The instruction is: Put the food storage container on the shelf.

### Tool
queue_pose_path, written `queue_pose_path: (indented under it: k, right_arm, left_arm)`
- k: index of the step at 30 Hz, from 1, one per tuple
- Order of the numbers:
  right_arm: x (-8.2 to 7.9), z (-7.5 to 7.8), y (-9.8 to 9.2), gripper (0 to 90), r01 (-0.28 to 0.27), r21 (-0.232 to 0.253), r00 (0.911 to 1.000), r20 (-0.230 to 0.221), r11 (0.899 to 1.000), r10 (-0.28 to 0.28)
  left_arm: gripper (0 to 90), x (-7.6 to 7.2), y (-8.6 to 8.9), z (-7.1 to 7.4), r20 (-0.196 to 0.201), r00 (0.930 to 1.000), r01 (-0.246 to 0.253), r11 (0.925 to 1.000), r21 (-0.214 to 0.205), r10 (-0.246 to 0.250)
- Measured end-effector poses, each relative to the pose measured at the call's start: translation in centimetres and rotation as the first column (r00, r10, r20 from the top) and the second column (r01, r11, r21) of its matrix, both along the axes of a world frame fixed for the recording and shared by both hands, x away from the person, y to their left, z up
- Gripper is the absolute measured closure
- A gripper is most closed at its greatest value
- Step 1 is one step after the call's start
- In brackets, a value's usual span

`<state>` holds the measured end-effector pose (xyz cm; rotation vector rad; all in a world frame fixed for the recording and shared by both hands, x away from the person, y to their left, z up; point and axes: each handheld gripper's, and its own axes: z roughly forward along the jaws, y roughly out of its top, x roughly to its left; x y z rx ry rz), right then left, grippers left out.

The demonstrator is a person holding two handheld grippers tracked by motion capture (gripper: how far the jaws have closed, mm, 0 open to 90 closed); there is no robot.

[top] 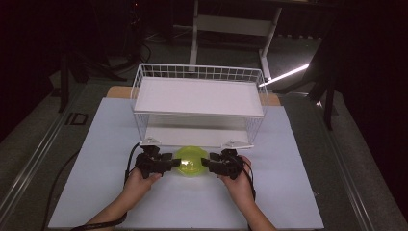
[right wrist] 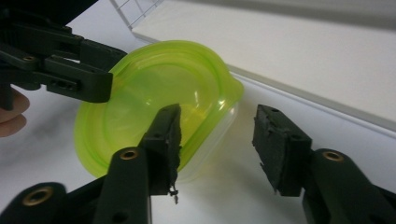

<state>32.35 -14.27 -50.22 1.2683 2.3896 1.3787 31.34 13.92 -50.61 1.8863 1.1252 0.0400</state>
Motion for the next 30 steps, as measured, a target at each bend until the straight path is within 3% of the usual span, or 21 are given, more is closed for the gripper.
queue_pose_path:
  k: [3, 9, 11, 17, 23, 26, 27, 30]
  right_arm:
    - [-0.1, 0.0, 0.1, 57.9, 0.008, 0.012, 0.9998, -0.02, 1.0, -0.008]
    - [-0.6, 0.2, 0.3, 64.0, 0.003, 0.006, 0.9996, -0.028, 1.0, -0.003]
    - [-0.8, 0.3, 0.3, 66.6, 0.025, 0.022, 0.9985, -0.05, 0.999, -0.024]
    - [-1.5, 0.7, 0.4, 71.4, 0.027, 0.018, 0.9984, -0.05, 0.999, -0.026]
    - [-2.6, 1.0, 0.5, 77.5, -0.01, 0.052, 0.9983, -0.057, 0.999, 0.013]
    - [-3.1, 1.4, 0.7, 80.8, -0.021, 0.019, 0.9995, -0.023, 1.0, 0.022]
    - [-3.3, 1.4, 0.8, 80.8, -0.025, 0.0, 0.9996, -0.013, 1.0, 0.025]
    - [-3.3, 1.7, 0.7, 80.9, -0.017, 0.006, 0.9998, -0.007, 1.0, 0.017]
  left_arm:
    - [59.5, -0.1, 0.0, 0.0, -0.014, 0.9999, 0.005, 0.9997, -0.022, -0.005]
    - [62.0, -0.9, 0.0, 0.0, 0.01, 0.9998, 0.018, 0.9997, -0.015, -0.018]
    - [63.6, -1.1, 0.0, 0.0, 0.004, 0.9996, 0.027, 0.9994, -0.023, -0.027]
    - [69.8, -1.6, 0.4, -0.2, -0.039, 0.9974, 0.058, 0.9952, -0.079, -0.061]
    - [76.8, -2.7, 0.7, -0.5, -0.047, 0.9975, 0.048, 0.9958, -0.078, -0.052]
    - [80.6, -3.0, 0.7, -0.5, -0.041, 0.9977, 0.052, 0.9977, -0.044, -0.054]
    - [80.7, -3.0, 0.7, -0.4, -0.039, 0.998, 0.049, 0.9977, -0.048, -0.051]
    - [81.0, -3.0, 0.6, 0.1, -0.021, 0.9987, 0.045, 0.9976, -0.052, -0.046]
